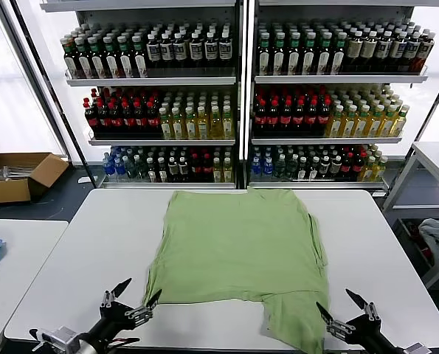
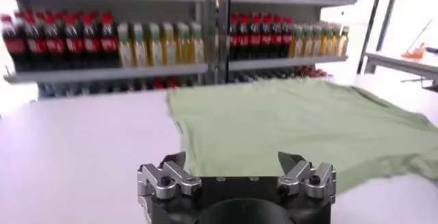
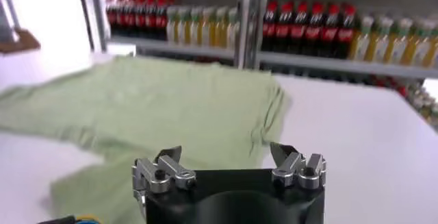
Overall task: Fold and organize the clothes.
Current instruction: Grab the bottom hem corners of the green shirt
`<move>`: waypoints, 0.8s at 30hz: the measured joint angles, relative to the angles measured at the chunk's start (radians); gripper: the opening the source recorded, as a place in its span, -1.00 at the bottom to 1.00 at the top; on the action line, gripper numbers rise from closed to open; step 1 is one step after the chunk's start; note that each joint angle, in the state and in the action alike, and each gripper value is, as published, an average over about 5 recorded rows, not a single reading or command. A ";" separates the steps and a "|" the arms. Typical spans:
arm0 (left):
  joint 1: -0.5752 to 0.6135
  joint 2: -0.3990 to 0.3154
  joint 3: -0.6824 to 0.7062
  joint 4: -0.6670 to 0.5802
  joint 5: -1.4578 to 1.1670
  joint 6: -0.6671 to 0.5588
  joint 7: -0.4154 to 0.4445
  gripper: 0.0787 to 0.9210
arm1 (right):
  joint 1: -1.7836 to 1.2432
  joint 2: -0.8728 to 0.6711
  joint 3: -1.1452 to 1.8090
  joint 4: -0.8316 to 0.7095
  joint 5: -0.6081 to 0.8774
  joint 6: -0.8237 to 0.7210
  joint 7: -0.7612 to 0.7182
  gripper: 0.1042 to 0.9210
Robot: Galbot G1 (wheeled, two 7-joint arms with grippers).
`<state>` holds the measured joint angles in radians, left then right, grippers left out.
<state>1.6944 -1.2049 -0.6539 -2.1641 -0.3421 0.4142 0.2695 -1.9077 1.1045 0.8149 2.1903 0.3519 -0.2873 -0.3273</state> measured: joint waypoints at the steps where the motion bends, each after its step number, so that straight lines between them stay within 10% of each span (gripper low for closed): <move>1: -0.003 0.001 0.003 0.003 -0.001 0.003 -0.004 0.77 | -0.002 0.000 -0.003 0.001 -0.001 -0.002 0.001 0.76; 11: -0.063 0.005 0.055 0.060 -0.023 0.063 -0.112 0.77 | -0.023 -0.002 -0.044 0.005 -0.013 -0.034 0.019 0.74; 24: -0.094 0.007 0.113 0.101 -0.020 0.081 -0.192 0.33 | -0.025 0.016 -0.079 -0.011 -0.032 -0.036 0.037 -0.06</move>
<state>1.6001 -1.1979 -0.5405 -2.0635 -0.3622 0.4953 0.0777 -1.9323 1.1209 0.7362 2.1789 0.3194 -0.3230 -0.2901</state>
